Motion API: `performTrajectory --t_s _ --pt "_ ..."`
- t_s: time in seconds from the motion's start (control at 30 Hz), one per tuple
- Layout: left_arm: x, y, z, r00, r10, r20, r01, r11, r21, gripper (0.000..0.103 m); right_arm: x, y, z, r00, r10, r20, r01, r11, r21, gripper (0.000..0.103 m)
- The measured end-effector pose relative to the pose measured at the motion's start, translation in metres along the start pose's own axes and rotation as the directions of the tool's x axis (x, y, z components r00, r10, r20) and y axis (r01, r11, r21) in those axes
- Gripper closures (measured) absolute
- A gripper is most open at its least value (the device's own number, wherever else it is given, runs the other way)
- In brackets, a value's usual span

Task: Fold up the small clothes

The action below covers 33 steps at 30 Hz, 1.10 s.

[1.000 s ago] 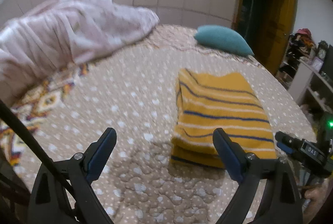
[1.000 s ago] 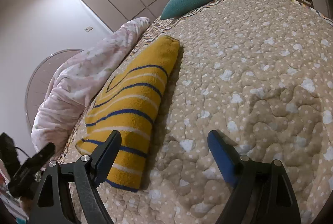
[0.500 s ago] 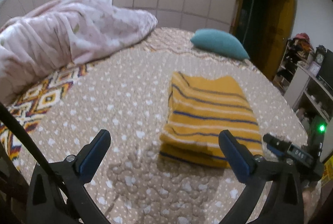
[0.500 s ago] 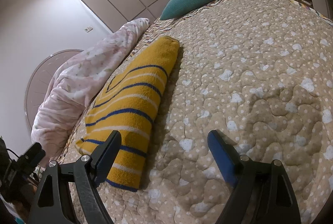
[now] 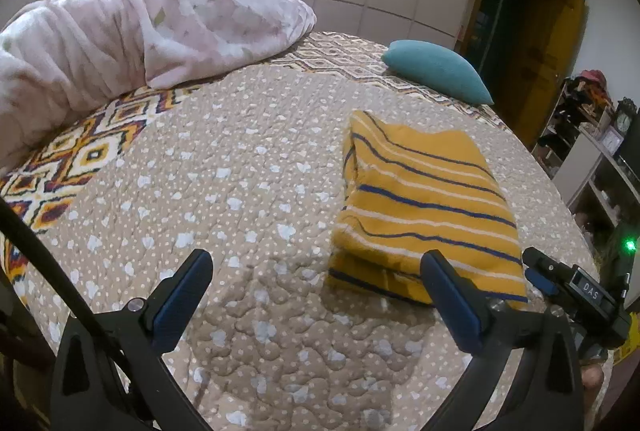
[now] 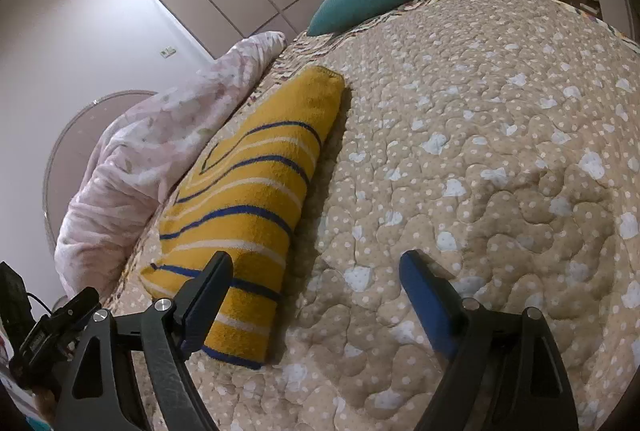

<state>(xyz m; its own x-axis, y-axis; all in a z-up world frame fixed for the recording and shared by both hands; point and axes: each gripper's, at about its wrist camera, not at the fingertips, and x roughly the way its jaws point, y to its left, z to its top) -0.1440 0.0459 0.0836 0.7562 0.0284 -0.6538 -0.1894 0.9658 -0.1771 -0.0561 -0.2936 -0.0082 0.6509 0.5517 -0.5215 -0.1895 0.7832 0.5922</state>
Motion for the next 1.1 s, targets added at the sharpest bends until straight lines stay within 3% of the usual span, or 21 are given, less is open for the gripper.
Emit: performTrajectory --t_s 0.17,0.3,0.47,0.63,0.73,0.83,0.97,1.1 --pt "0.0 0.018 -0.001 1.0 -0.011 -0.004 0.011 0.999 -0.039 0.0 0.007 0.009 0.002 0.999 -0.05 -0.021 0.049 0.998 -0.05 0.011" --pt "0.003 0.038 0.0 1.0 0.003 -0.023 -0.004 0.998 -0.064 0.0 0.011 0.022 0.006 0.988 -0.144 -0.059 0.137 0.984 -0.11 0.011" --pt "0.017 0.06 0.002 0.996 0.06 -0.059 -0.064 0.995 -0.07 0.0 0.0 0.031 0.019 0.94 -0.34 -0.005 0.329 0.911 -0.248 0.011" --pt "0.053 0.072 0.006 0.988 0.101 -0.121 -0.106 0.994 -0.037 0.0 0.001 0.002 0.036 0.894 -0.448 0.0 0.439 0.877 -0.192 0.011" --pt "0.069 0.074 0.011 0.981 0.148 -0.122 -0.148 0.989 0.007 0.0 0.0 -0.013 0.047 0.872 -0.49 0.012 0.485 0.86 -0.16 0.011" --pt "0.084 0.081 0.011 0.974 0.158 -0.159 -0.162 0.987 -0.008 0.0 0.004 -0.032 0.059 0.846 -0.533 0.001 0.529 0.839 -0.129 0.011" --pt "0.091 0.083 0.005 0.972 0.167 -0.167 -0.171 0.985 -0.007 0.0 0.002 -0.046 0.057 0.856 -0.517 -0.015 0.513 0.853 -0.096 0.01" --pt "0.097 0.076 0.001 0.962 0.213 -0.169 -0.209 0.977 0.041 0.0 0.011 -0.04 0.054 0.841 -0.541 -0.019 0.533 0.833 -0.149 0.004"
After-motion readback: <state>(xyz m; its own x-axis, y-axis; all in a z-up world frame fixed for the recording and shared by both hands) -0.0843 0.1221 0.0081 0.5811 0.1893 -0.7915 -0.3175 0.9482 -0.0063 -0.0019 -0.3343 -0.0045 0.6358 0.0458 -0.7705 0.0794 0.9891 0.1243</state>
